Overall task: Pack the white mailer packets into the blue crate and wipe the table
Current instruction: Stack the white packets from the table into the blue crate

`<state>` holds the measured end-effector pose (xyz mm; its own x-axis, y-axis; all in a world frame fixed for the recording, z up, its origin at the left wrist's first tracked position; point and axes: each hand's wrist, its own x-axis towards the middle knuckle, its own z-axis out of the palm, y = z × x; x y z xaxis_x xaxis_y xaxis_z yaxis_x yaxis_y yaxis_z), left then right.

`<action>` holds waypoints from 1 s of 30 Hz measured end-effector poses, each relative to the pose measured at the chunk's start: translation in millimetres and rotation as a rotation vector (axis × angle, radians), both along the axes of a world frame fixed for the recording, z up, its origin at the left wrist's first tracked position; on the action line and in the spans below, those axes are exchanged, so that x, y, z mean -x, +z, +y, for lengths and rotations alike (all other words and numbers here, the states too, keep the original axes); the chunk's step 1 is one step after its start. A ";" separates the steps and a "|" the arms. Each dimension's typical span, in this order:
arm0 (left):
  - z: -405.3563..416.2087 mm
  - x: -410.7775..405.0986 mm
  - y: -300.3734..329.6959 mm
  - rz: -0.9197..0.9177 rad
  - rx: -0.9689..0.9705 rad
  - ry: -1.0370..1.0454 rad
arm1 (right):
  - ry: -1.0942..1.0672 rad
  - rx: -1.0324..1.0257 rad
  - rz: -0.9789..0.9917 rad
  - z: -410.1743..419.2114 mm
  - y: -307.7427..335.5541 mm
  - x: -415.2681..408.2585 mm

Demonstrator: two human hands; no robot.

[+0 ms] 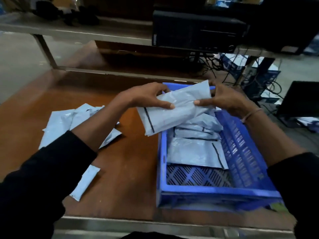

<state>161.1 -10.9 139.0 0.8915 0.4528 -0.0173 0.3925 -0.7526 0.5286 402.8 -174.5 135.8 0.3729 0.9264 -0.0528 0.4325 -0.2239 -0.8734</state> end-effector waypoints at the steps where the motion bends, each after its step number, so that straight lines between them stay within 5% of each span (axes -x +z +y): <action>1: -6.7 -11.8 -0.6 0.013 -0.033 0.012 | -0.057 0.035 -0.029 -12.7 0.0 -9.7; 5: -41.0 -61.2 -9.2 0.145 -0.135 -0.038 | -0.176 0.232 -0.300 -55.8 -11.0 -37.3; 10: -71.7 -106.4 -49.3 0.500 -0.230 -0.143 | -0.091 0.651 -0.402 -71.5 -48.6 -31.6; 13: -83.8 -111.9 -76.5 0.542 -0.305 -0.143 | -0.058 0.752 -0.527 -67.6 -74.6 -17.7; 21: -113.1 -96.9 -93.6 0.460 -0.675 -0.235 | -0.143 0.760 -0.606 -56.5 -122.1 -16.2; 26: -118.8 -97.8 -101.9 0.545 -0.597 -0.304 | -0.166 0.489 -1.029 -69.6 -128.0 -9.4; 30: -112.5 -104.2 -104.6 0.550 -0.467 -0.299 | 0.098 0.415 -1.061 -63.3 -137.7 -10.5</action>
<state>265.3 -123.4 34.4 0.8956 0.2633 -0.3586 0.2512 -0.9645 -0.0809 413.3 -237.8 -1.9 0.3391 0.9386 -0.0628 0.9394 -0.3343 0.0762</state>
